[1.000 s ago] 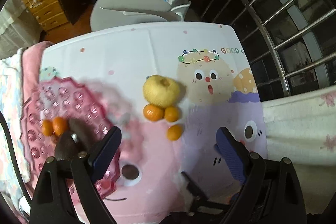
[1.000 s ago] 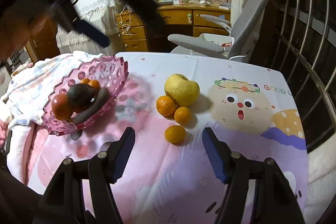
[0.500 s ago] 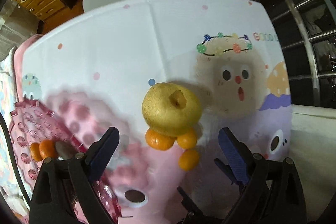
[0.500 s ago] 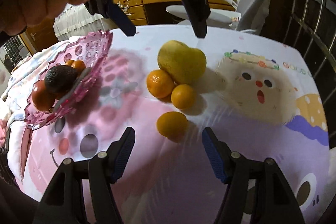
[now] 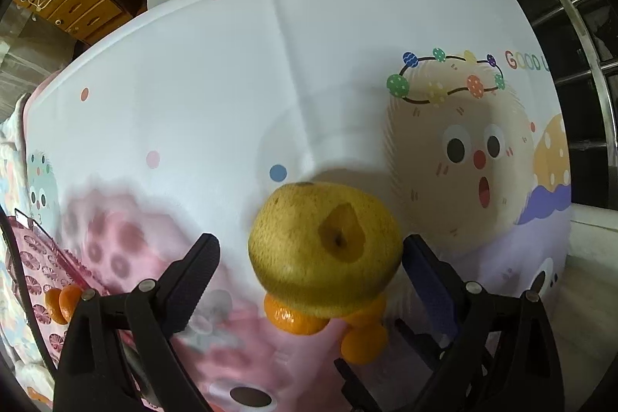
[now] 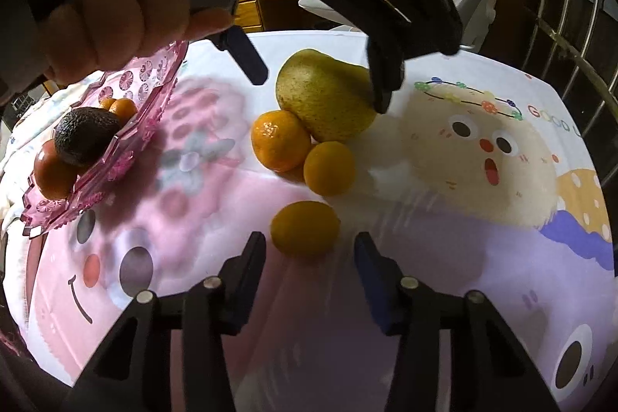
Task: Organize fruits
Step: 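Grasp the yellow pear with left tool while right tool grasps a small mandarin, then carry the pear and small mandarin over the pink bowl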
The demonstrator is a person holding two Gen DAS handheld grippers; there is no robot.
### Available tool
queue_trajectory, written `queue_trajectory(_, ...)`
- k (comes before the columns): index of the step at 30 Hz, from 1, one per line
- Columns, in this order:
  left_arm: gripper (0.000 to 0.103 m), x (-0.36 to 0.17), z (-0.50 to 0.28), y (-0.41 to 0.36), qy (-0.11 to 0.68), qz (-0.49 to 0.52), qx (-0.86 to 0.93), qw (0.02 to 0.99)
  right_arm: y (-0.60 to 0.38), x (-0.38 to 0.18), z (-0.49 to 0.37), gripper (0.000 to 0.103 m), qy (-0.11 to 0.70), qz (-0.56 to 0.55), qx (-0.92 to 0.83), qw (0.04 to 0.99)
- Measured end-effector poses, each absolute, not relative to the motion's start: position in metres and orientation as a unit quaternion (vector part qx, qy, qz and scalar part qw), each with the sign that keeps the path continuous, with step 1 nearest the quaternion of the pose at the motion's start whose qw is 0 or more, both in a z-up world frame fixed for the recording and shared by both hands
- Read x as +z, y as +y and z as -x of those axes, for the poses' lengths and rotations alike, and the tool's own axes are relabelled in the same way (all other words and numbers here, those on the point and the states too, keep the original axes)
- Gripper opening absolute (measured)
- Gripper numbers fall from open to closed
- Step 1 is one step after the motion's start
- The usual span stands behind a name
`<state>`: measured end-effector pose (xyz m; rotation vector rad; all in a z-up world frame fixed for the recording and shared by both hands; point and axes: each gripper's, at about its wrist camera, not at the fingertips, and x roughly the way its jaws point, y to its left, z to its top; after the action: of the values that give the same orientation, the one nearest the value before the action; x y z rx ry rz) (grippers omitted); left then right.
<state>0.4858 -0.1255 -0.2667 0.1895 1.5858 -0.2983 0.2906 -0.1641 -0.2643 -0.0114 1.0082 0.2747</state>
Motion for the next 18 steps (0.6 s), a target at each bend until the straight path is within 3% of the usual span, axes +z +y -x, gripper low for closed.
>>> queue_trajectory(5,0.075,-0.275,-0.487,-0.127,0.716,-0.059,-0.141,0.682,-0.157,-0.267,-0.294,0.043,0.478,0.007,0.134,0.868)
queue_trajectory(7,0.074,-0.275,-0.485,-0.130,0.714,-0.059,-0.144,0.683,-0.153,-0.268,-0.295,0.037,0.477,0.015,0.129,0.869)
queue_trajectory(18,0.073,-0.258,-0.485,-0.118,0.710,-0.037,-0.147,0.688,-0.154,-0.262,-0.298,0.036,0.491,0.008,0.135,0.860)
